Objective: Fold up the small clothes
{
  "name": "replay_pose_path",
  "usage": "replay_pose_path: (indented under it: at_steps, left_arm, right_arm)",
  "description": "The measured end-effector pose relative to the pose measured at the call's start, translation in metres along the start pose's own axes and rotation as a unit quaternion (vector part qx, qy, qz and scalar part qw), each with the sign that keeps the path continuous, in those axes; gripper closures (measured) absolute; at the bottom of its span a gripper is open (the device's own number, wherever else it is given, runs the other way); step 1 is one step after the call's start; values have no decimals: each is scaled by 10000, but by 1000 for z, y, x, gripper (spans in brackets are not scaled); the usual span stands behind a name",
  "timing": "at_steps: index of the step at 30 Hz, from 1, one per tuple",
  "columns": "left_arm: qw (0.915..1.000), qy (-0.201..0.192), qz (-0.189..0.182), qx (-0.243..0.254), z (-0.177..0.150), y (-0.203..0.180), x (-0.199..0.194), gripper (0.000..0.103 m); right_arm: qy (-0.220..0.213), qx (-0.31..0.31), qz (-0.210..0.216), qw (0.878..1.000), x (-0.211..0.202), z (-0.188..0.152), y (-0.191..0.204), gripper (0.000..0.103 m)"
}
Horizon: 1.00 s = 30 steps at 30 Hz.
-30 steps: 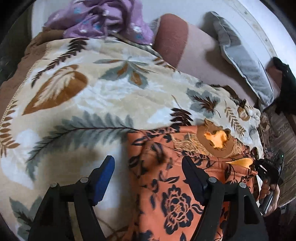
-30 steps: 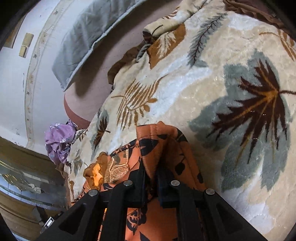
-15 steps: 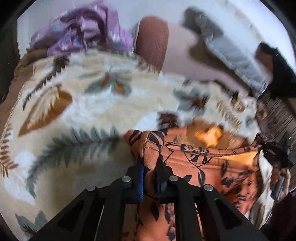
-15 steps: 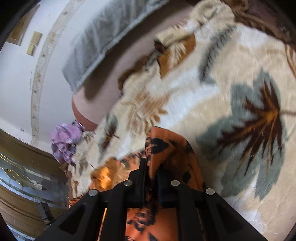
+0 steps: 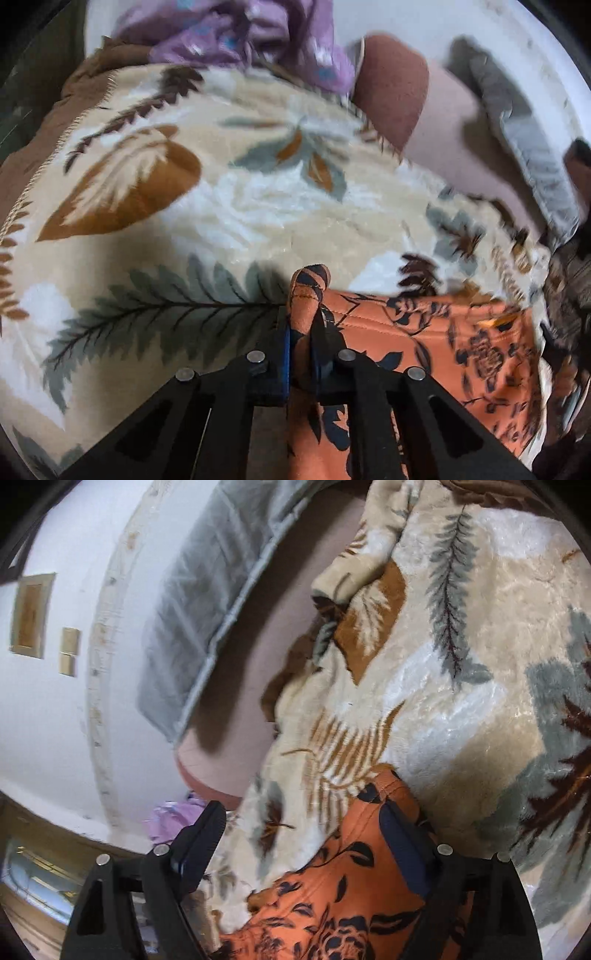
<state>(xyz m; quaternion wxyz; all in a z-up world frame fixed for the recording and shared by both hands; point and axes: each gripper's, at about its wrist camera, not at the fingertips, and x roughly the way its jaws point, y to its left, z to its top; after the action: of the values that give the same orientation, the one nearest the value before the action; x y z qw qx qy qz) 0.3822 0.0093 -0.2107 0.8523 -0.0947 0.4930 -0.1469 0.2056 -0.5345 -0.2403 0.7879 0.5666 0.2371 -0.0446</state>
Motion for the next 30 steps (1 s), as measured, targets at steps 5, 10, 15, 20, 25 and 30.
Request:
replay_pose_path:
  at_steps: [5, 10, 15, 20, 25, 30]
  left_arm:
    - [9872, -1268, 940, 221, -11, -11, -70, 92]
    - [9881, -1423, 590, -10, -60, -31, -123, 92]
    - [9958, -710, 270, 517, -116, -66, -96, 92]
    - [9983, -28, 447, 376, -128, -56, -48, 92]
    - [9980, -100, 432, 456, -124, -53, -47, 92]
    - [9965, -140, 543, 616, -125, -59, -52, 92]
  right_arm:
    - [878, -2192, -805, 9684, 0, -52, 67, 22]
    - [1761, -3651, -1102, 9075, 45, -138, 121, 61]
    - [2341, -4052, -1727, 8667, 105, -197, 132, 66]
    - [2114, -4057, -2238, 8606, 153, -195, 124, 66]
    - [1903, -3489, -2047, 8945, 160, -162, 130, 68]
    - [1659, -3063, -1455, 9260, 80, -145, 130, 47]
